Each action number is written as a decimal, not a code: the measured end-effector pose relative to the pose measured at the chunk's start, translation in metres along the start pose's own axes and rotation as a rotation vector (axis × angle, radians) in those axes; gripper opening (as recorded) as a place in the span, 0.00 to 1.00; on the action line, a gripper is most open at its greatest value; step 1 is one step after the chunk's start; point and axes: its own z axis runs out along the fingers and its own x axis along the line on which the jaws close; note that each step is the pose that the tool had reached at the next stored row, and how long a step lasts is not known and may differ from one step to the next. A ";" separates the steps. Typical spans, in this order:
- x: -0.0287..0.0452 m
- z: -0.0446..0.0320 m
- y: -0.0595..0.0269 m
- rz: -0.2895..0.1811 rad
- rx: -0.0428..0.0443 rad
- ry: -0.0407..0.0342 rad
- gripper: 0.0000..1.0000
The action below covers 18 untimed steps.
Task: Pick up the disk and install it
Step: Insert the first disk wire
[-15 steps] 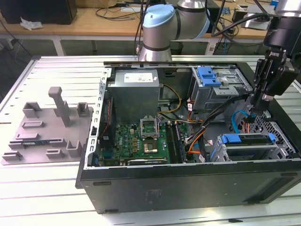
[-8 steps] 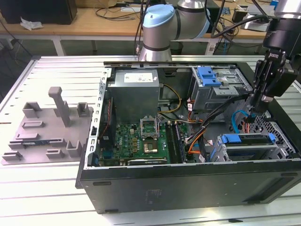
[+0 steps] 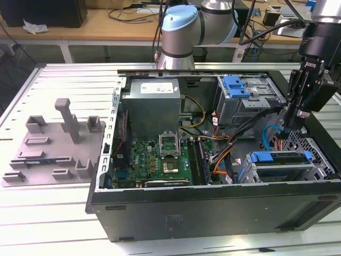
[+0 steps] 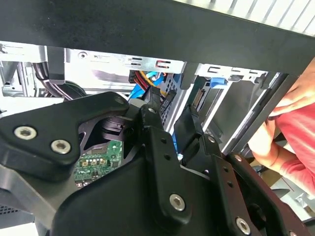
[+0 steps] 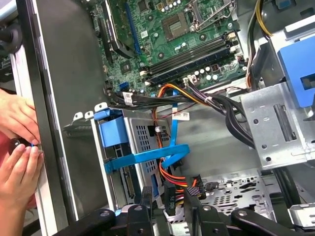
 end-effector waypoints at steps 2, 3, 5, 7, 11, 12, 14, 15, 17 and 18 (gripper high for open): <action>0.0001 0.0002 0.0004 -0.003 0.0012 0.0000 0.39; 0.0001 0.0003 0.0004 -0.005 0.0023 -0.0001 0.39; 0.0001 0.0005 0.0007 -0.011 0.0062 -0.0002 0.39; 0.0001 0.0007 0.0013 -0.027 0.0137 0.0003 0.39; 0.0014 0.0021 0.0067 -0.032 0.0173 0.0002 0.39; 0.0015 0.0025 0.0074 -0.032 0.0176 0.0000 0.39; 0.0014 0.0027 0.0074 -0.033 0.0183 0.0002 0.39; 0.0012 0.0027 0.0074 -0.034 0.0187 0.0001 0.39; 0.0010 0.0028 0.0074 -0.036 0.0196 0.0002 0.39; 0.0010 0.0028 0.0075 -0.038 0.0205 0.0003 0.39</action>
